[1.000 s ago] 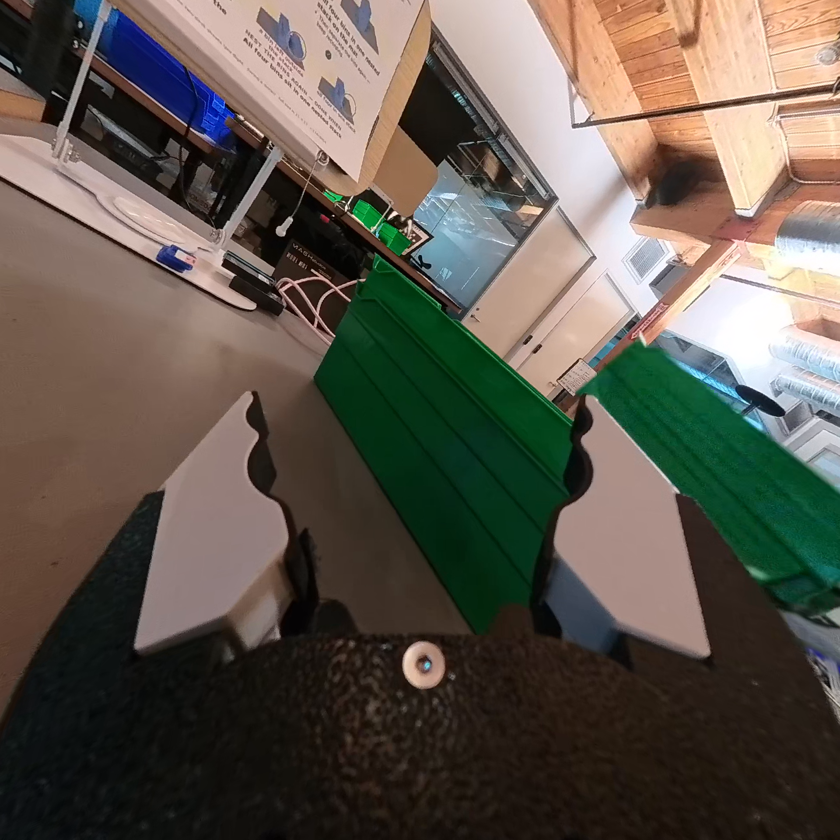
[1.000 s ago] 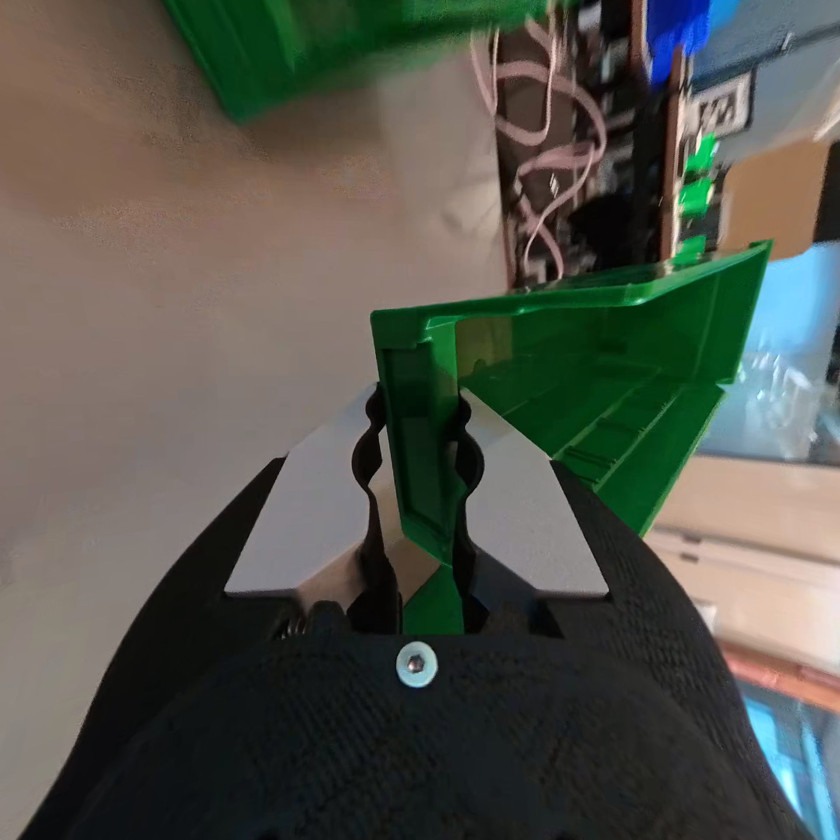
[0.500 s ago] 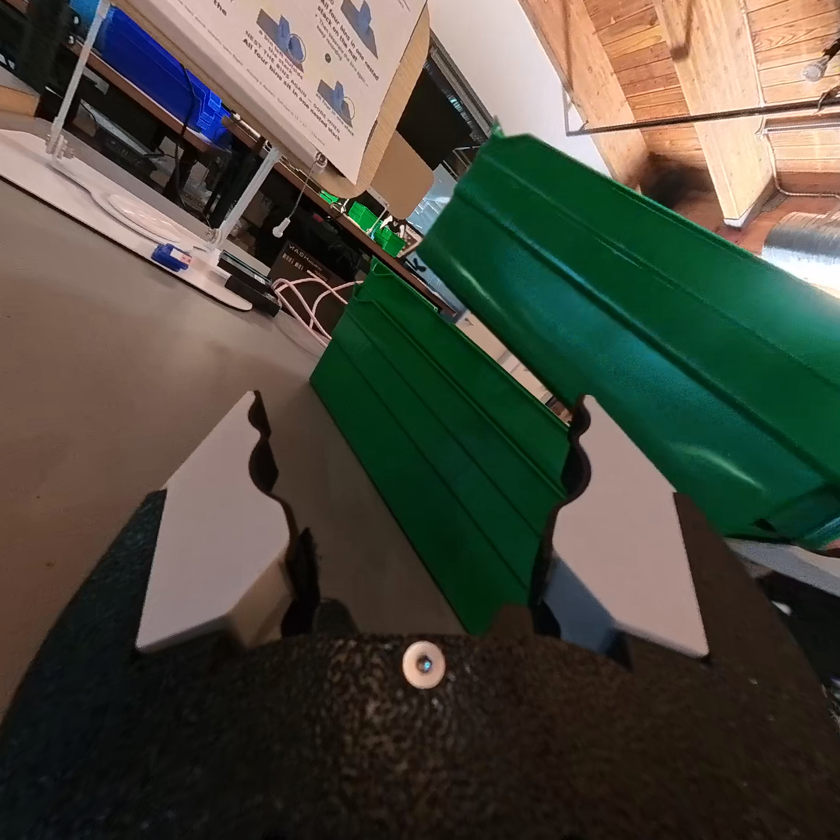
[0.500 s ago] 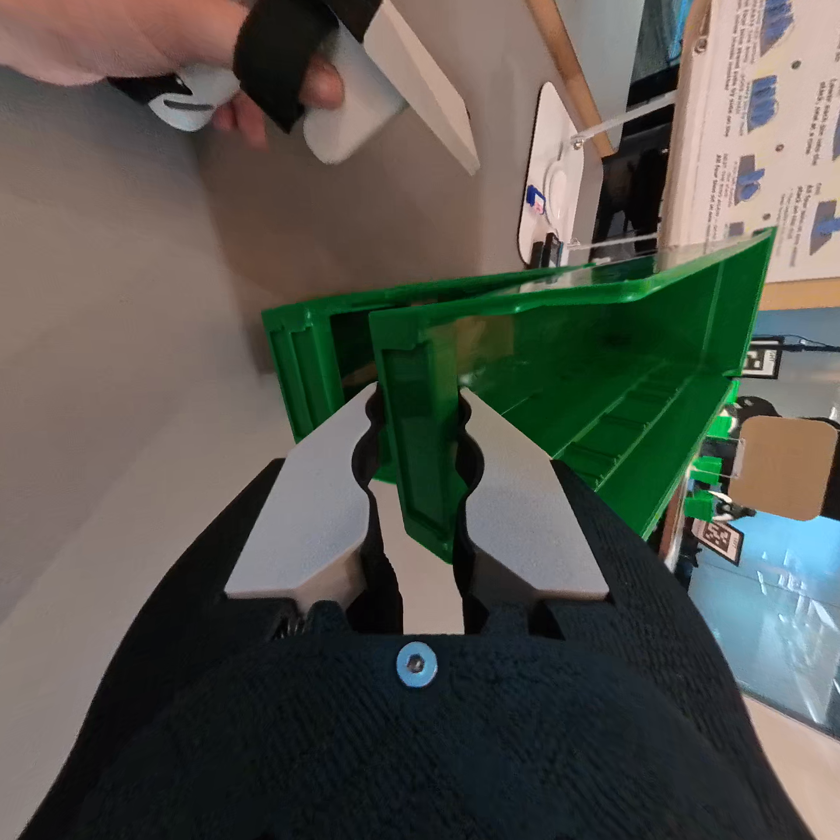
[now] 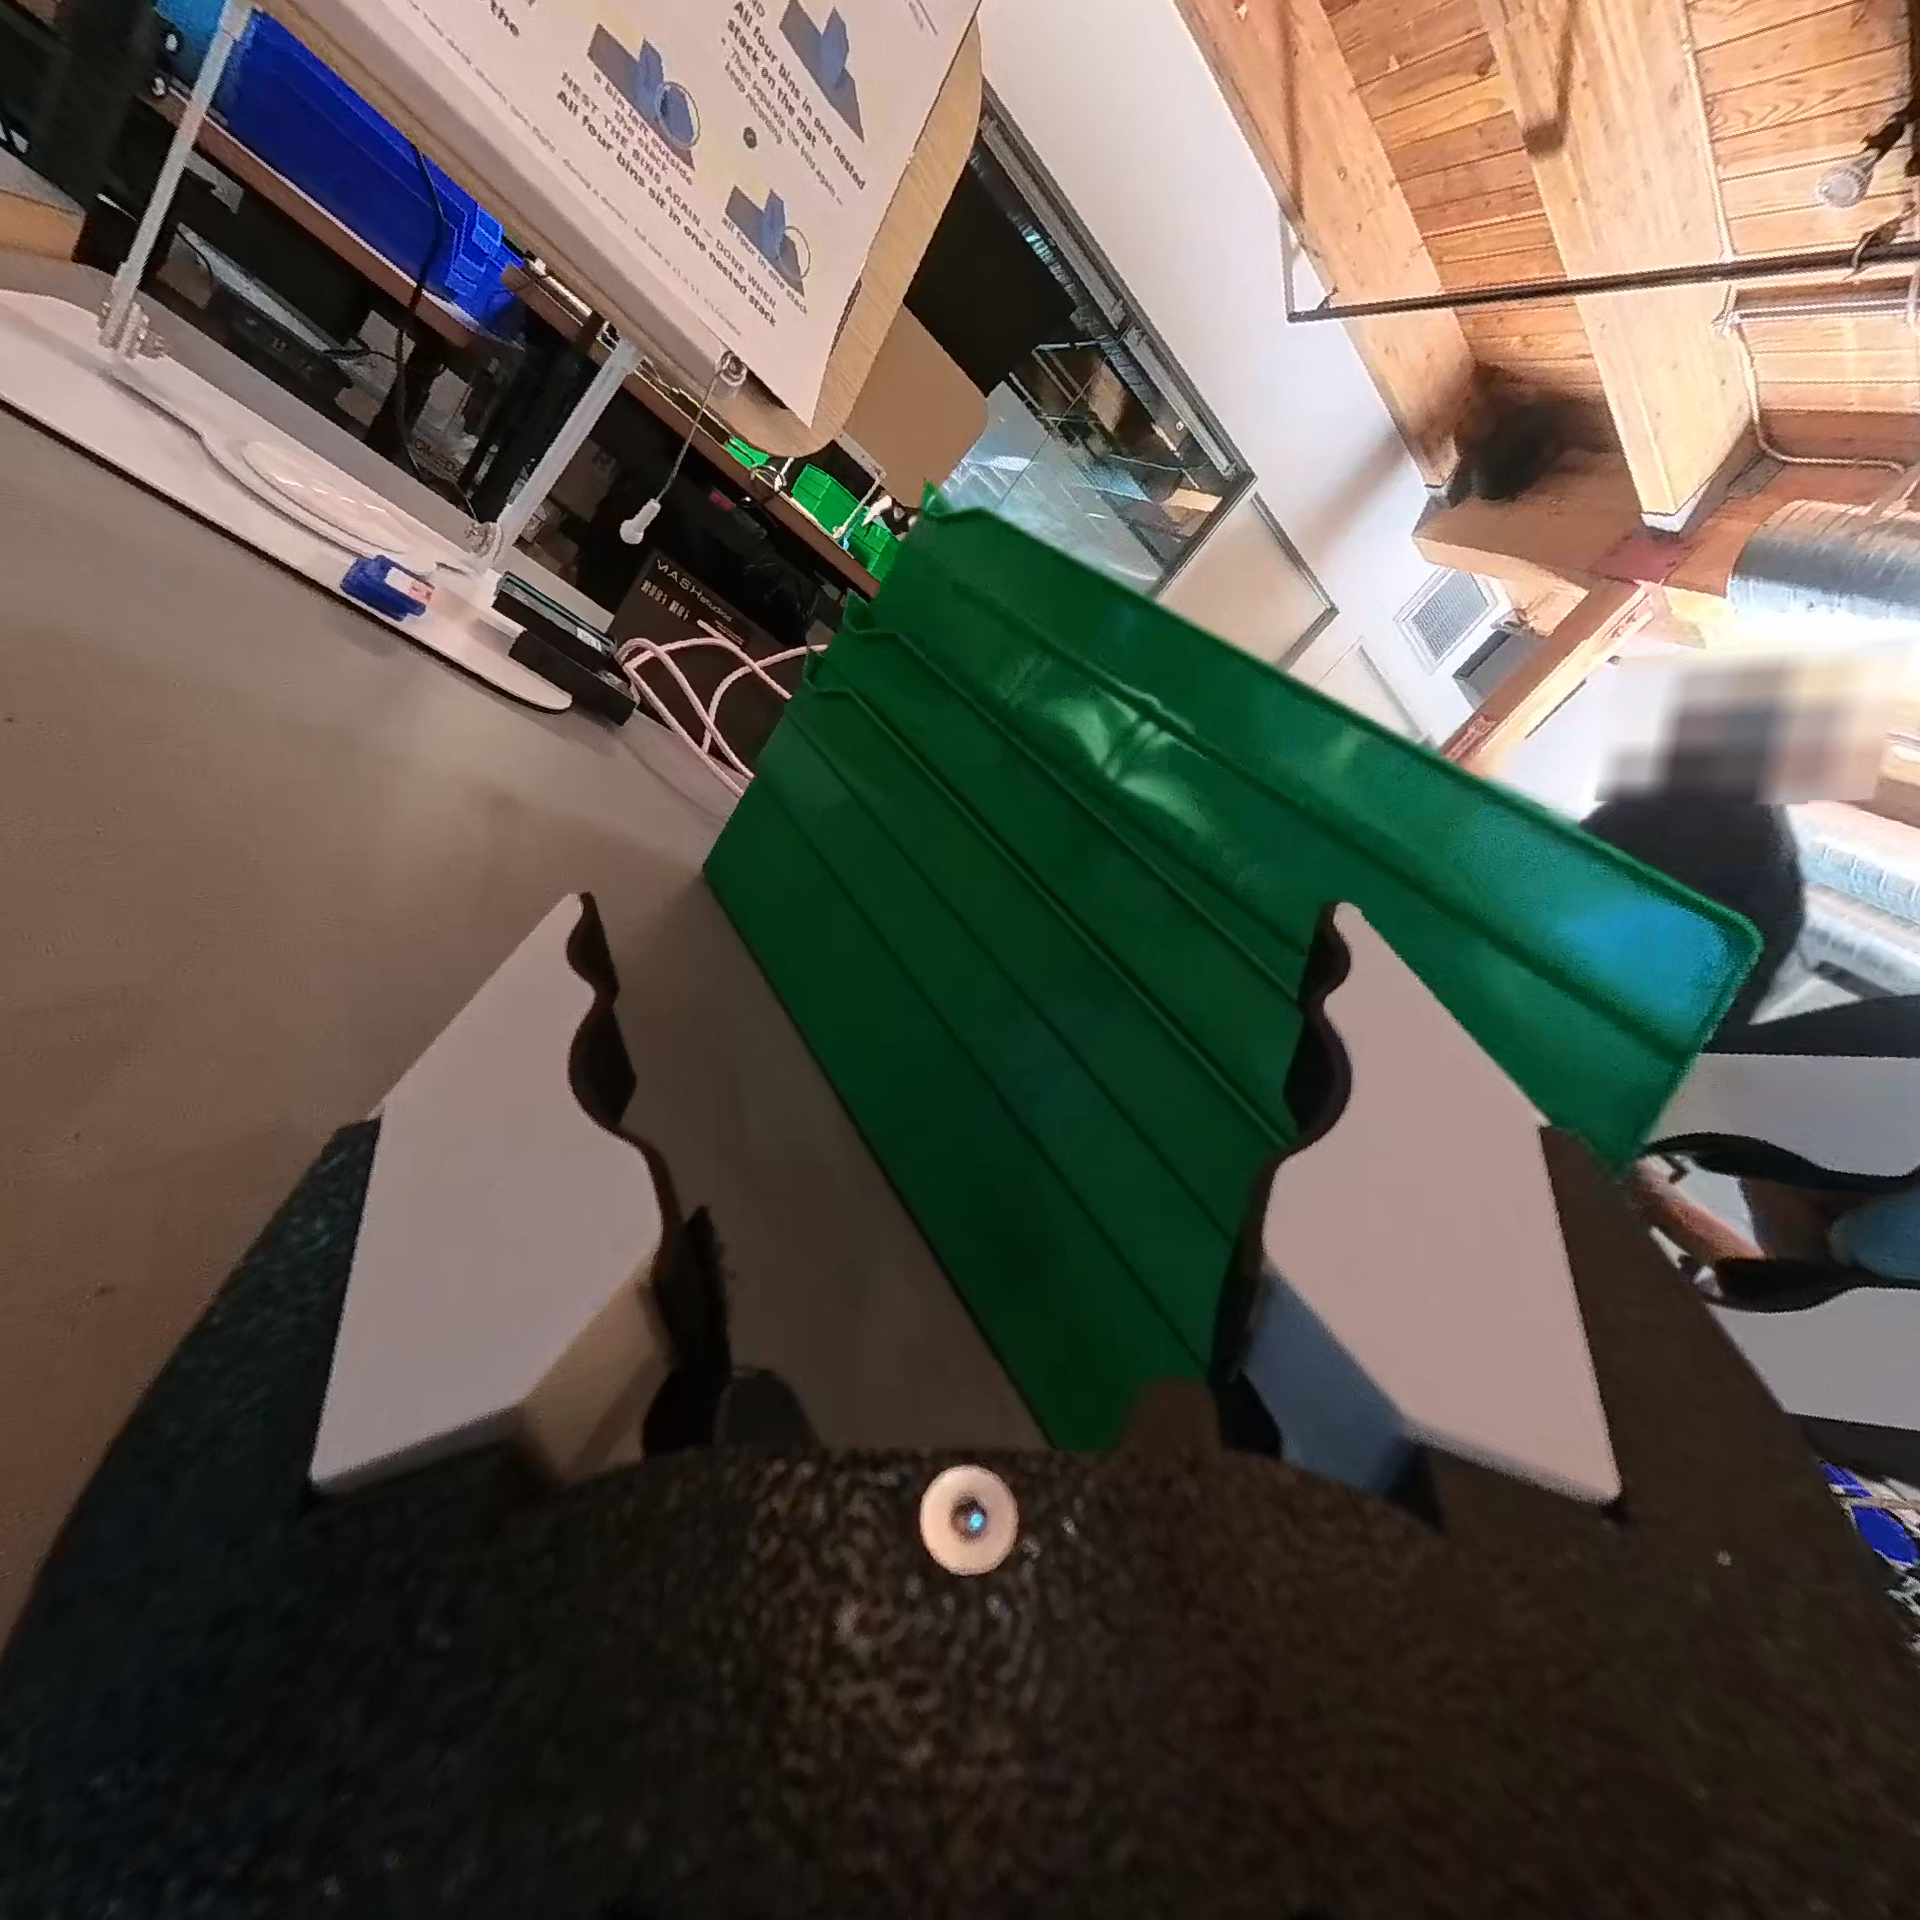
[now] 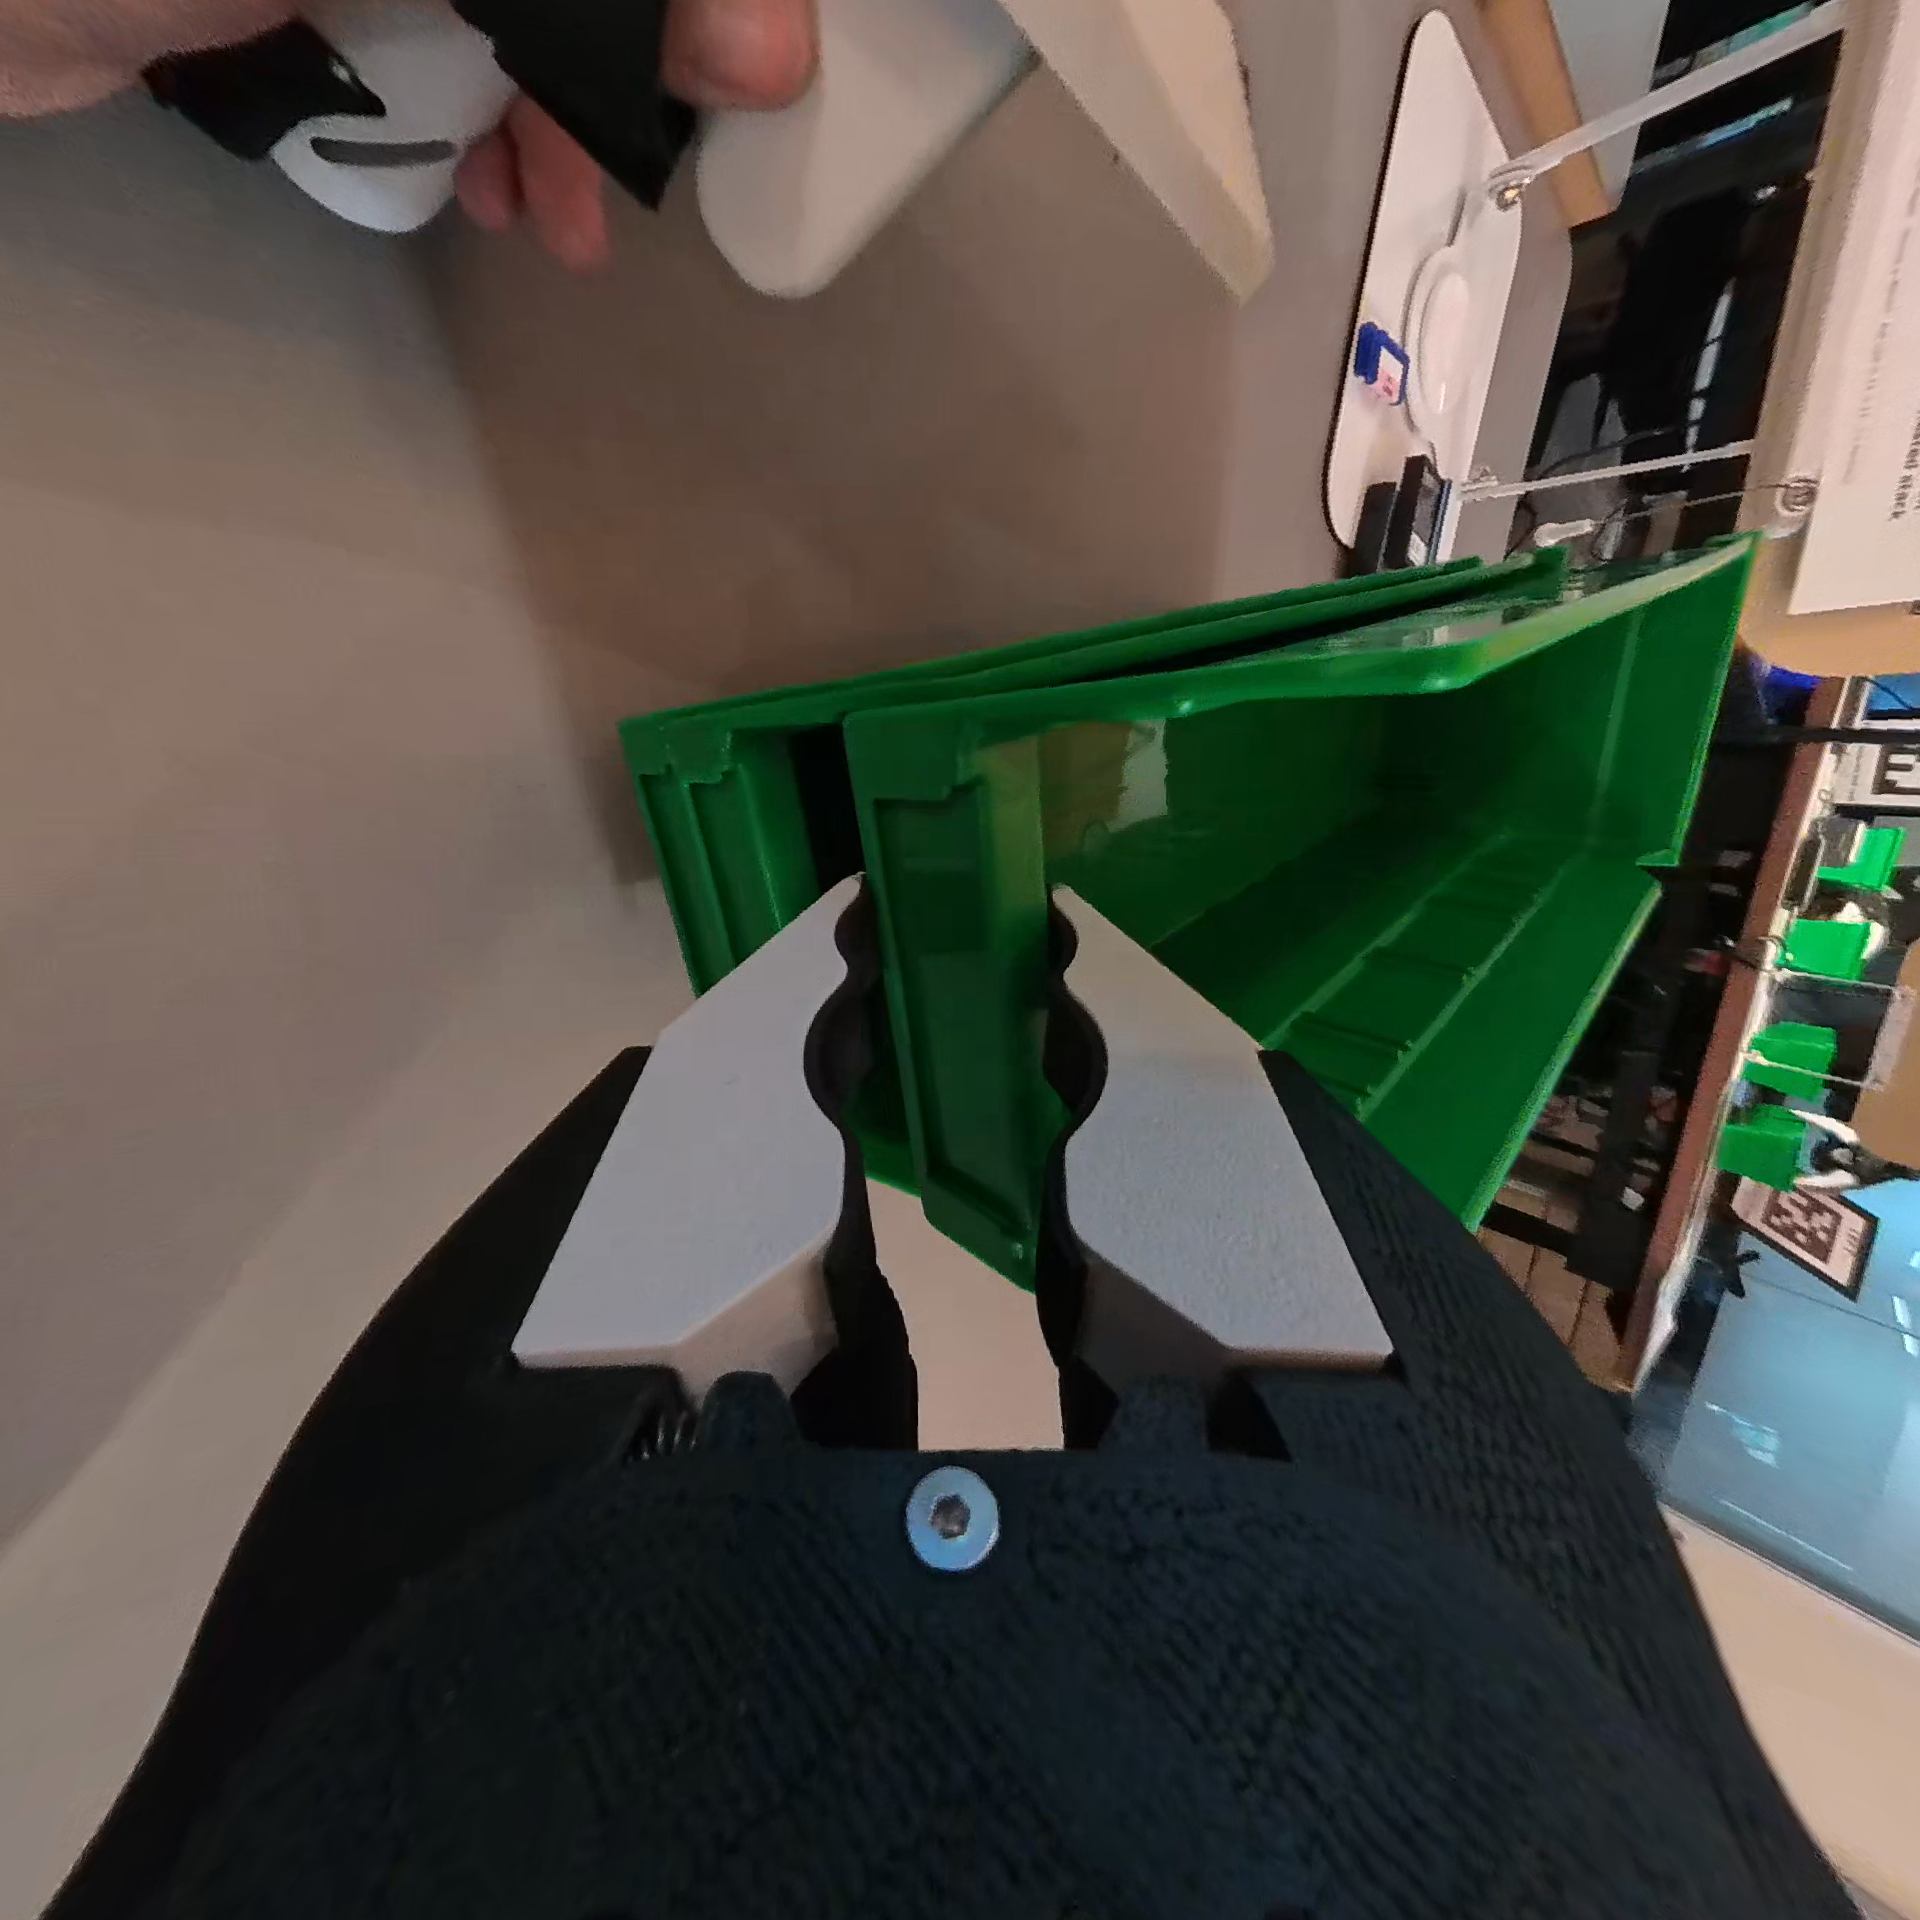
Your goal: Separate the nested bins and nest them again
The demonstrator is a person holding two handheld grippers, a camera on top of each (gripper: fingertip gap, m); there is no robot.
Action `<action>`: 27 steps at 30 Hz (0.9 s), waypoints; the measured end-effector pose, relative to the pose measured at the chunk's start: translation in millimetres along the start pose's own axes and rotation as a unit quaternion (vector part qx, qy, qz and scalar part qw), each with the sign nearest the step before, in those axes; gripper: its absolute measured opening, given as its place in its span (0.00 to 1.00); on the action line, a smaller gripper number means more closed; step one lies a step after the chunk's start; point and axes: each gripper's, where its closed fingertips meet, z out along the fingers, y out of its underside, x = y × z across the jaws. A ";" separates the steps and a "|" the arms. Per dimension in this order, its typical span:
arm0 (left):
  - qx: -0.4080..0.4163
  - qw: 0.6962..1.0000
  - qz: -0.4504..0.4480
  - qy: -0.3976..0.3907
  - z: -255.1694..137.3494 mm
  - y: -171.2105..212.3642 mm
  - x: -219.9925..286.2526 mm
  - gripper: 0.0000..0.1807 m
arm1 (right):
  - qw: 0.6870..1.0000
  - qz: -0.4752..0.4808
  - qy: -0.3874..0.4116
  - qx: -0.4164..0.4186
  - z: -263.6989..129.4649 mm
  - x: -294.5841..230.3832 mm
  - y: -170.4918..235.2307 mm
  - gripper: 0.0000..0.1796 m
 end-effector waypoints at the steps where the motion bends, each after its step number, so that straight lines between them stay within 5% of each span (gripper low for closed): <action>1: 0.000 1.000 0.000 0.000 0.0 0.0 0.0 0.72 | 1.000 0.000 0.000 0.002 2.0 -0.5 -0.2 0.16; 13: -0.001 1.000 0.002 0.000 0.0 0.6 0.4 0.71 | 0.998 0.033 0.040 0.026 -7.1 -0.2 -1.0 0.31; 19: -0.004 1.000 0.006 -0.002 0.6 1.7 0.6 0.71 | 0.995 0.020 0.069 0.067 -27.3 -0.8 -0.9 0.18; 22: -0.002 1.000 0.006 -0.004 -0.1 1.3 -0.2 0.71 | 0.997 0.021 0.038 0.066 -11.9 -7.2 -3.0 0.23; 27: -0.003 1.000 0.007 -0.005 0.1 1.5 -0.3 0.71 | 0.998 -0.007 0.032 0.056 9.2 -11.0 0.9 0.17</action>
